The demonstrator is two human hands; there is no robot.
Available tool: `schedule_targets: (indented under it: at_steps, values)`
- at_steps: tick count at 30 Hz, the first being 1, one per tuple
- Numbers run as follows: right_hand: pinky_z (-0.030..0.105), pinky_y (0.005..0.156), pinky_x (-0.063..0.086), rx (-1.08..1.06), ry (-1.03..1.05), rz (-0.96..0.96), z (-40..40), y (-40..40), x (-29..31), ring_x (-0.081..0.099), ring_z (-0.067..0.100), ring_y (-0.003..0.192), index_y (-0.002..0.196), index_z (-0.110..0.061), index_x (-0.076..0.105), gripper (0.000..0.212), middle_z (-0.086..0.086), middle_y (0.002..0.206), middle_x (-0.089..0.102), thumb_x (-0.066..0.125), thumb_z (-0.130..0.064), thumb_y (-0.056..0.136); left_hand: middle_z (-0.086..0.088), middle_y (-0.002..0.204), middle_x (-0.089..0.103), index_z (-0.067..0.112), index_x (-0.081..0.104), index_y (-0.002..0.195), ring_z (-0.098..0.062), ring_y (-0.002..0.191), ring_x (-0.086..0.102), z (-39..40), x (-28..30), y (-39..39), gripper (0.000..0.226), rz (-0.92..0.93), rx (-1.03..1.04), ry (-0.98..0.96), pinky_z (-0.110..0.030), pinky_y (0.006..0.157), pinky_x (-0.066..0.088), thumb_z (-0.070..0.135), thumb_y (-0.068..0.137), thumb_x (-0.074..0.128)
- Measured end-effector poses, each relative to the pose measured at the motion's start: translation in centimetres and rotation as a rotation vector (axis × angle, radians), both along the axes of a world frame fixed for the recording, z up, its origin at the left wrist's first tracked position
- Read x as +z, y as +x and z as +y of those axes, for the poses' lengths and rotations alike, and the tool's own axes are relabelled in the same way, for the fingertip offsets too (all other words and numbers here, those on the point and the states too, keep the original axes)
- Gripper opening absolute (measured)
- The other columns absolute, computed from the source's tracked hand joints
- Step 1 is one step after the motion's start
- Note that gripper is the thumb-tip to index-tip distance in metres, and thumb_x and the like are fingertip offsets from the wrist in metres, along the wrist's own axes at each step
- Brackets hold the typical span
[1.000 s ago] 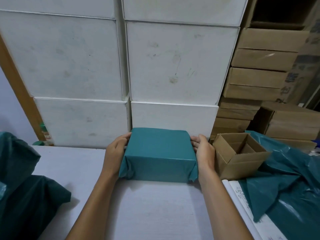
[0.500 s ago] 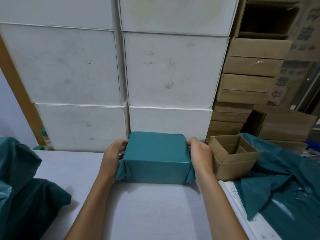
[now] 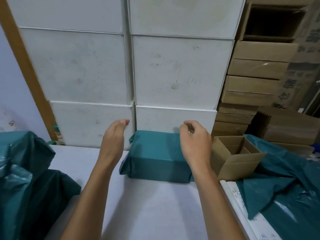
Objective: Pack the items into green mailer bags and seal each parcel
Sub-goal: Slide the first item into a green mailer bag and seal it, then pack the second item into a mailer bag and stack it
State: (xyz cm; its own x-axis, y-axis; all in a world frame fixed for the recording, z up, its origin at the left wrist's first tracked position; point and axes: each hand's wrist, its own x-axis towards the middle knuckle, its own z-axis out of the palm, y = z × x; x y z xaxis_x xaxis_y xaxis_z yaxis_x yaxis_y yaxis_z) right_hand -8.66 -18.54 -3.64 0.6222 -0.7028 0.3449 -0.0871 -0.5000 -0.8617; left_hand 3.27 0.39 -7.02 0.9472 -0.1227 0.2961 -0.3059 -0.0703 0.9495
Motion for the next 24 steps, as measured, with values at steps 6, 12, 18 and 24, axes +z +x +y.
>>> schedule_targets:
  at_steps: [6,12,18,24]
  values:
    - [0.034,0.107,0.052,0.308,0.070,-0.052,7.8,0.1,0.3,0.066,0.008,0.119,0.127,-0.025,0.072,0.028,-0.010,0.126,0.074,0.059,-0.027,0.102,0.013,0.136,0.066,0.024,0.067,0.138,-0.006,0.129,0.058,2.4,4.0,-5.3,0.056,-0.071,0.014,0.015,-0.042,0.117,0.045,0.048,0.100,0.033]
    - [0.031,0.099,0.053,0.495,0.086,0.042,14.5,-0.8,-1.5,0.067,0.008,0.109,0.124,-0.023,0.073,0.026,-0.009,0.118,0.074,0.061,-0.026,0.101,0.018,0.131,0.069,0.028,0.069,0.134,-0.002,0.126,0.062,10.5,5.0,-10.9,0.051,-0.073,0.166,0.013,-0.043,0.116,0.047,0.047,0.097,0.039]
    - [0.032,0.100,0.053,0.586,0.128,0.111,20.0,-1.2,-2.5,0.066,0.010,0.110,0.124,-0.020,0.073,0.027,-0.008,0.116,0.073,0.059,-0.026,0.101,0.010,0.123,0.075,0.023,0.070,0.131,-0.003,0.116,0.070,17.7,6.3,-16.0,0.042,-0.103,0.253,-0.132,-0.032,0.106,0.056,0.039,0.100,0.047]
    - [0.022,0.089,0.044,0.638,0.167,0.143,23.1,-1.7,-2.3,0.063,0.005,0.108,0.126,-0.023,0.070,0.027,-0.012,0.115,0.070,0.056,-0.025,0.103,0.010,0.113,0.078,0.027,0.074,0.124,-0.005,0.109,0.072,21.9,8.4,-17.2,0.036,-0.188,0.284,-0.122,-0.029,0.091,0.059,0.035,0.099,0.049]
